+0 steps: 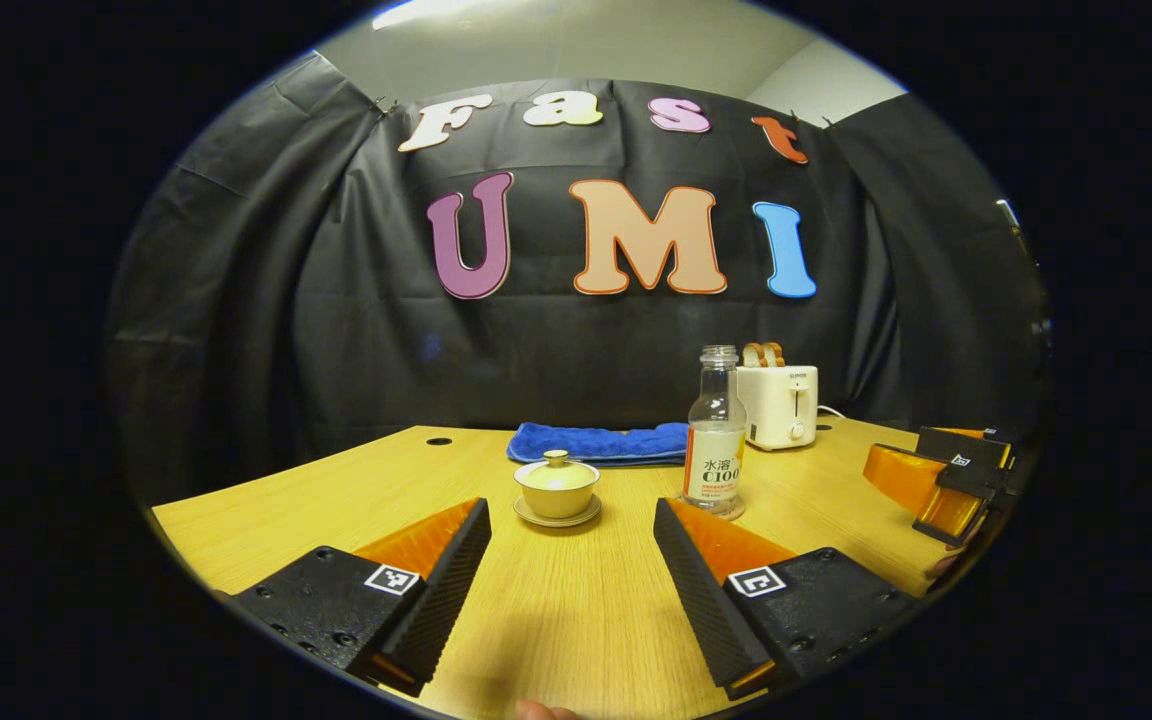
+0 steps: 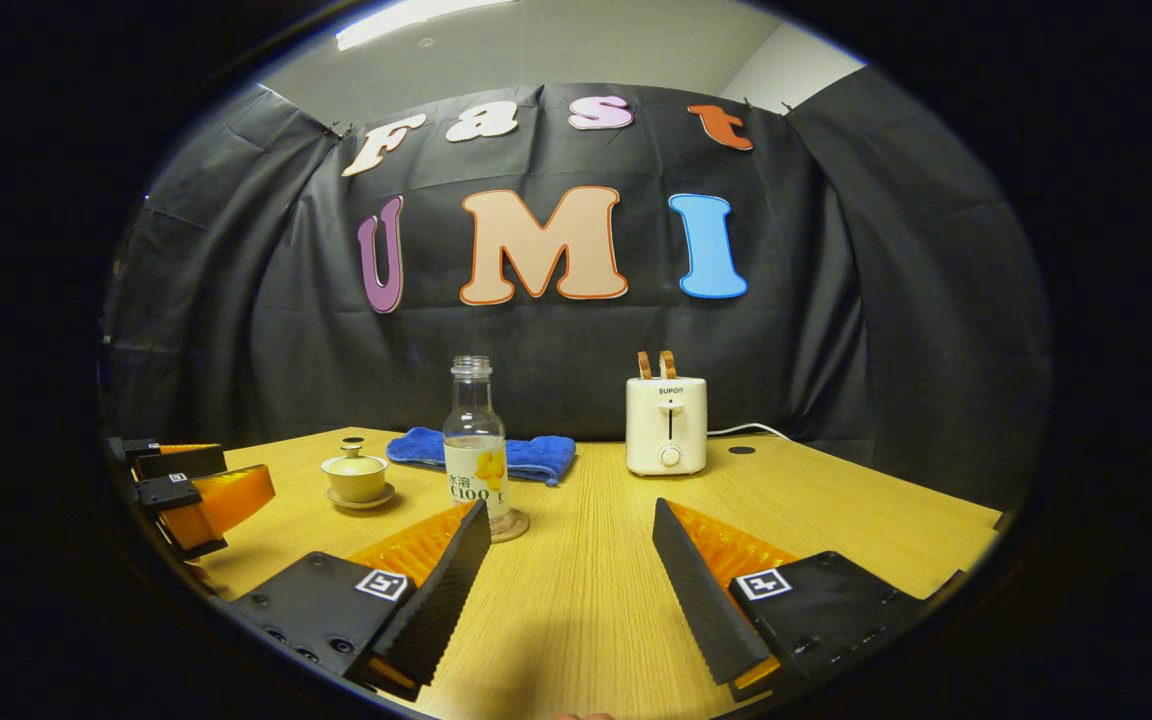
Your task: Open the teacup lid with one hand, grasp the water bottle and pour water into the teacup with the other hand; after pouring, place the water bottle on the coaster and then close the teacup lid.
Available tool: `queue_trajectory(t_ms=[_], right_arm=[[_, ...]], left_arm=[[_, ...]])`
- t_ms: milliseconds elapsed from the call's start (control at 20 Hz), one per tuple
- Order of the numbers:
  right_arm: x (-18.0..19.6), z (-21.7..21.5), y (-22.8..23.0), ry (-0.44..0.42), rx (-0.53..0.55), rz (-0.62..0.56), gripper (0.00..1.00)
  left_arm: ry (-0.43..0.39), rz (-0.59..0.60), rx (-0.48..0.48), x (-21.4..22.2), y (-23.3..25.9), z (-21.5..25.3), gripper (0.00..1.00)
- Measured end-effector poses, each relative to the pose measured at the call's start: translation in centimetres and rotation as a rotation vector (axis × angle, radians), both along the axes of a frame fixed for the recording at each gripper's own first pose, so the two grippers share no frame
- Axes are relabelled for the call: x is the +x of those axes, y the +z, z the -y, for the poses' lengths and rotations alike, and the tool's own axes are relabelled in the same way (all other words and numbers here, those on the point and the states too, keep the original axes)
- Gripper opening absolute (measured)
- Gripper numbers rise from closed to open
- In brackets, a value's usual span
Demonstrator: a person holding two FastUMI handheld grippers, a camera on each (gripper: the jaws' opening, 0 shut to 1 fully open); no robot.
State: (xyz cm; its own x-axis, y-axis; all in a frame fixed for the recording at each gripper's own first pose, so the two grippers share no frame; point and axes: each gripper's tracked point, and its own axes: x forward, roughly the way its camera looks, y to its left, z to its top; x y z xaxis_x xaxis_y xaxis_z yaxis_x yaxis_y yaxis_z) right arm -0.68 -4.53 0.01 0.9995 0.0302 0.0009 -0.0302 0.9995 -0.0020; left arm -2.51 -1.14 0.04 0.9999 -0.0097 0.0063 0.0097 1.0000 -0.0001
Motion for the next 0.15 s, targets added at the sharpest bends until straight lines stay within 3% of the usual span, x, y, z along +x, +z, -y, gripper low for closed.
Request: queue_trajectory(t_ms=[150], right_arm=[[-0.15,0.14,-0.01,-0.013,-0.001,0.001,0.99]], left_arm=[[0.002,0.001,-0.001,-0.07,0.06,-0.07,0.95]])
